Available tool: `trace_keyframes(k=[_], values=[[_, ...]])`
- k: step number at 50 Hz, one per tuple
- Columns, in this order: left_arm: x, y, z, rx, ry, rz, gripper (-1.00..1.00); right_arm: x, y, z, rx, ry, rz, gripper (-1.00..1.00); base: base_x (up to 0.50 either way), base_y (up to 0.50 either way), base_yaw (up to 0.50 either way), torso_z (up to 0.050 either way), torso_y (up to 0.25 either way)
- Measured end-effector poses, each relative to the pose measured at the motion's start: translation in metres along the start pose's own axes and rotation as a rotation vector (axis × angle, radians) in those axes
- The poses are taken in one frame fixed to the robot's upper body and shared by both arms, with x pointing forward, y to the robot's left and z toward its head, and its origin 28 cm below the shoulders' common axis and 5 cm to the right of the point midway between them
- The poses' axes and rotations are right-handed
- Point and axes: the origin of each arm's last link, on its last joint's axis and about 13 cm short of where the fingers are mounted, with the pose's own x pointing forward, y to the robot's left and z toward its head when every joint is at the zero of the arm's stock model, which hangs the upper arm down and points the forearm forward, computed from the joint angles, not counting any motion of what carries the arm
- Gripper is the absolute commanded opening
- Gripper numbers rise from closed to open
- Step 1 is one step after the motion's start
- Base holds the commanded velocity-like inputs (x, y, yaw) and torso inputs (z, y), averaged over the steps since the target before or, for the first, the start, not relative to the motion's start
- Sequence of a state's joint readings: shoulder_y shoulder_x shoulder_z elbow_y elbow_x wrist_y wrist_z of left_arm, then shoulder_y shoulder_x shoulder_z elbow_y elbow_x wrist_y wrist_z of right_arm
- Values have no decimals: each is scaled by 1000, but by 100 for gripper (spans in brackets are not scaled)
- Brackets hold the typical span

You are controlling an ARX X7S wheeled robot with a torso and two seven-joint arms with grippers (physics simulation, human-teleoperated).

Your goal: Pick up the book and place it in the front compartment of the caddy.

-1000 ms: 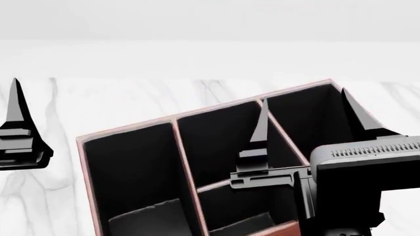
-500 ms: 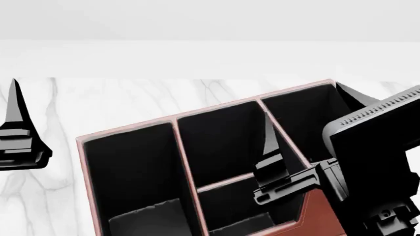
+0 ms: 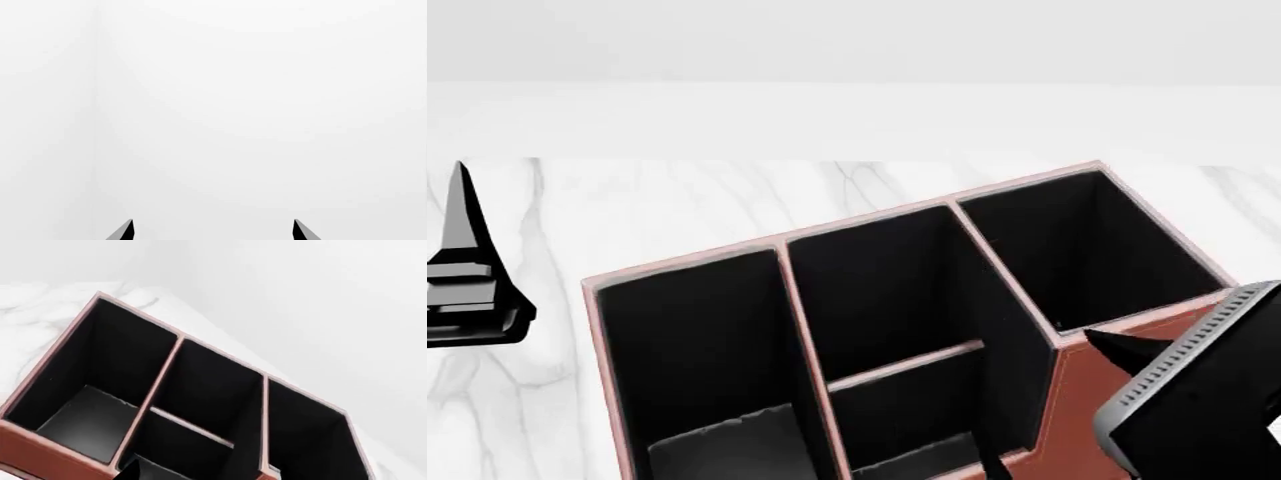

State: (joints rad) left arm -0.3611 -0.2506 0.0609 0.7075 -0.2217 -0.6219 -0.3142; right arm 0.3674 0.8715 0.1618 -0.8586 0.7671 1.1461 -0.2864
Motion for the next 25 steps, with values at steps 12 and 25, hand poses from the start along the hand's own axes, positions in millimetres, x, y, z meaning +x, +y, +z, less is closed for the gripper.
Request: trace_keyframes(k=[12,25], values=[[0,0,0,0,1,-1,100,-16,8,-4,-50,101,129,100,0,0,0,0,0],[-1,0,0,1,2,1,100,-24,15,-9,-95,211,219,100,0,0,0,0,0]])
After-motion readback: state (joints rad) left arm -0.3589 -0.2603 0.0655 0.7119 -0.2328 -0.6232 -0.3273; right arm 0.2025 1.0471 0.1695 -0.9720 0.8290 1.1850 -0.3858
